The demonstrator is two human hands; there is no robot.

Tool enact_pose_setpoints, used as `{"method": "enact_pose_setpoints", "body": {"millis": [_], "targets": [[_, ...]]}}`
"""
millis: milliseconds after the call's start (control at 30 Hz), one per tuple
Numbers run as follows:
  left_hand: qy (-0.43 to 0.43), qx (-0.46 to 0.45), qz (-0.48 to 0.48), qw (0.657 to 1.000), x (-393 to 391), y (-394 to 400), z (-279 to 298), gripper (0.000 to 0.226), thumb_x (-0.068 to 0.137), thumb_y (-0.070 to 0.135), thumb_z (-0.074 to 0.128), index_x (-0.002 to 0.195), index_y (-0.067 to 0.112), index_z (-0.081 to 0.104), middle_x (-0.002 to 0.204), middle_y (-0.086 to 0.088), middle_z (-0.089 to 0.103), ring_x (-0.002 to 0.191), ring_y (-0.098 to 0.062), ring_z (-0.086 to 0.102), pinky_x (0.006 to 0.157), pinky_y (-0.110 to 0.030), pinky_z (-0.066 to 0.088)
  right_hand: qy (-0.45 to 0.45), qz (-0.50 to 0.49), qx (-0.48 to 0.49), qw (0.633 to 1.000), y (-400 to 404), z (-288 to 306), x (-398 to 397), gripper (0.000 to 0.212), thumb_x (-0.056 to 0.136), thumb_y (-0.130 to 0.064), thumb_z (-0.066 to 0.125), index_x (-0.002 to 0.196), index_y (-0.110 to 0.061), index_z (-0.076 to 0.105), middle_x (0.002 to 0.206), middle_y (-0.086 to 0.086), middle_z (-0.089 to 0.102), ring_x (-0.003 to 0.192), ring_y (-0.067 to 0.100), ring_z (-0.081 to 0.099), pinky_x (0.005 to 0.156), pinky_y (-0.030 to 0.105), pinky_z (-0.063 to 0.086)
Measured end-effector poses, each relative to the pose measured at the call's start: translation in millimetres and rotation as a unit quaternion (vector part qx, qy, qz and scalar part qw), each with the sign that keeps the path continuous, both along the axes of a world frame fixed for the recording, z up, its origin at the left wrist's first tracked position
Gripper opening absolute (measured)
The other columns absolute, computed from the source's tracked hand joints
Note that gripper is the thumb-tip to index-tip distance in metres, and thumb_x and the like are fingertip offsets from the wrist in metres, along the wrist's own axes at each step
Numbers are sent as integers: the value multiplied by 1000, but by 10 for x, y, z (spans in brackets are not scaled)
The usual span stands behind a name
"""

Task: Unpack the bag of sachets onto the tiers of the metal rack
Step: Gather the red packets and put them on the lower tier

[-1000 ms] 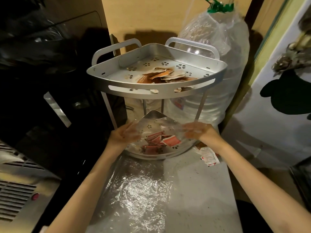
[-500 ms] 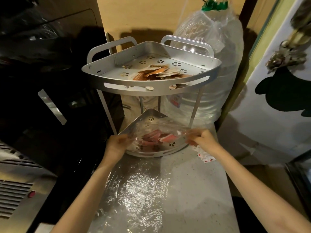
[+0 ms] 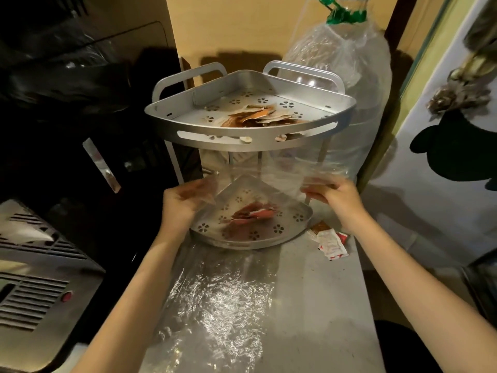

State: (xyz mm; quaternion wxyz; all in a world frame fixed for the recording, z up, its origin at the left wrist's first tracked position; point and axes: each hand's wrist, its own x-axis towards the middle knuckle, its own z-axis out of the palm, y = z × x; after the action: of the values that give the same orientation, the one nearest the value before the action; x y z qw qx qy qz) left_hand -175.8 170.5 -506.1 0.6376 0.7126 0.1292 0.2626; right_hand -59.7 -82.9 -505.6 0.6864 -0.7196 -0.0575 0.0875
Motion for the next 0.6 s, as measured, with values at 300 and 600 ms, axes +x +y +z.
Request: {"method": "enact_pose_setpoints", "body": {"millis": [300,600], "targets": [[-15,23,19,999,-37,1,147,38,80,-7,57,66,26,71,79,15,72,81,-6,68,71,-21,55,-45,-20,51,997,-55,221,-184,17,84,0,57,91,-12,67,76,-6,71,72,5,68,80,21,55],[-68,38,25,997,-64,-38,365,16,83,15,64,96,8,70,71,20,71,79,-2,67,63,-12,50,-78,-27,81,993,-35,387,-285,20,81,0,62,85,-19,65,86,-5,66,85,8,64,79,16,53]]}}
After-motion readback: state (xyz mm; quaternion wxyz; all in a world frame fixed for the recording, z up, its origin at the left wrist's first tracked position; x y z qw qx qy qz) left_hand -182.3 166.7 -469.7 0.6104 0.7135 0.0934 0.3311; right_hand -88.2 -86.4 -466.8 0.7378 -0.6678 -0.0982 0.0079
